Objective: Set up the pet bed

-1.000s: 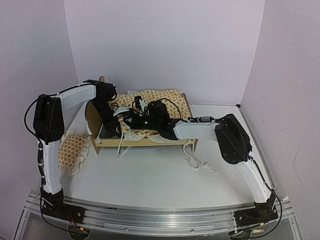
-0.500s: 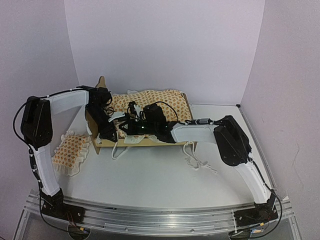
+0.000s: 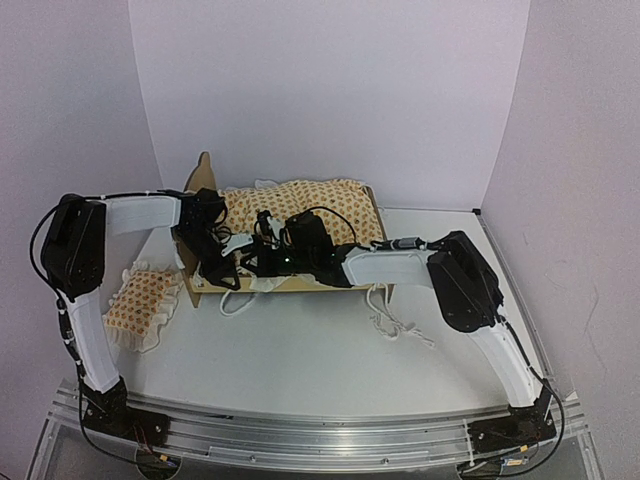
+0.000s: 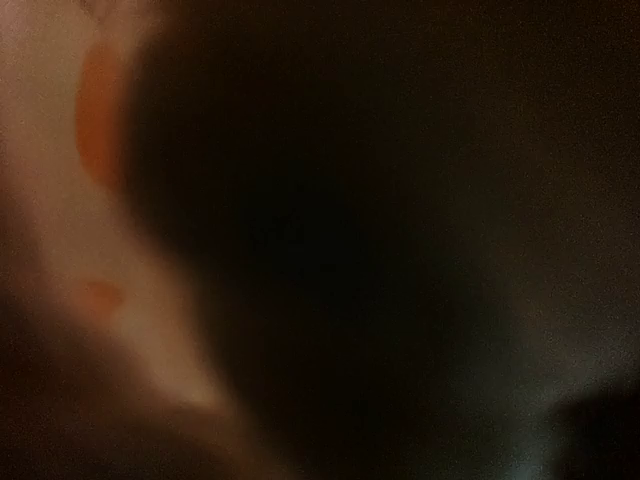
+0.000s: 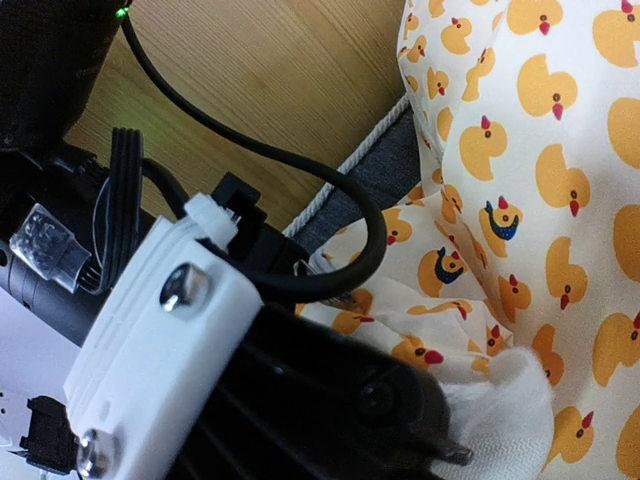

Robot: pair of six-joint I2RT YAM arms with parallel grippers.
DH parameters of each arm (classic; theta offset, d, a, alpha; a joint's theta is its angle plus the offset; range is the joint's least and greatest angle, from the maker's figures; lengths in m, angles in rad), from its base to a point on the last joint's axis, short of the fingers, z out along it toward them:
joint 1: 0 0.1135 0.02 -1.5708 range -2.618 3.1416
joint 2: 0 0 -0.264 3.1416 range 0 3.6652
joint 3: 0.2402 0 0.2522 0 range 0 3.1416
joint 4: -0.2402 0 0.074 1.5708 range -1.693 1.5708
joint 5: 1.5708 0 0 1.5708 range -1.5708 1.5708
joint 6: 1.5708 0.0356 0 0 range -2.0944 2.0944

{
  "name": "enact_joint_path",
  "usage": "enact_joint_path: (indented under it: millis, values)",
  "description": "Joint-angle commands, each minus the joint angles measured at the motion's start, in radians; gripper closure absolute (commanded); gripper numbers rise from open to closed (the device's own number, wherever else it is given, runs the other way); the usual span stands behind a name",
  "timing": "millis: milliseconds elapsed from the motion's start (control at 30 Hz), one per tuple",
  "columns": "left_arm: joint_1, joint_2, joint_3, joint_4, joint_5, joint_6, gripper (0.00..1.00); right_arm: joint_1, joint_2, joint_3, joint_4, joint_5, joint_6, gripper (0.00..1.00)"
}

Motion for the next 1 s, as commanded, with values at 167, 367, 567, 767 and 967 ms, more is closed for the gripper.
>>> enact_joint_path:
  millis: [167,367,567,767,967]
  values:
    - [-0.100,0.189,-0.110,-0.194,-0.090,0.128,0.67,-0.033,-0.098,0.034,0.215,0.092,-0.002,1.00]
    - [-0.112,0.259,-0.071,-0.321,-0.115,0.069,0.68,-0.032,-0.154,0.002,0.193,0.133,-0.033,0.94]
    - [-0.111,0.183,-0.093,-0.282,-0.124,0.088,0.51,-0.033,-0.271,-0.075,0.077,0.226,-0.047,0.63]
    - [-0.104,0.251,0.016,-0.278,-0.069,0.033,0.88,-0.031,-0.394,-0.143,-0.019,0.247,-0.056,0.56]
    - [-0.104,0.254,0.120,-0.331,0.002,-0.010,1.00,-0.032,-0.557,-0.293,-0.066,0.270,-0.071,0.52]
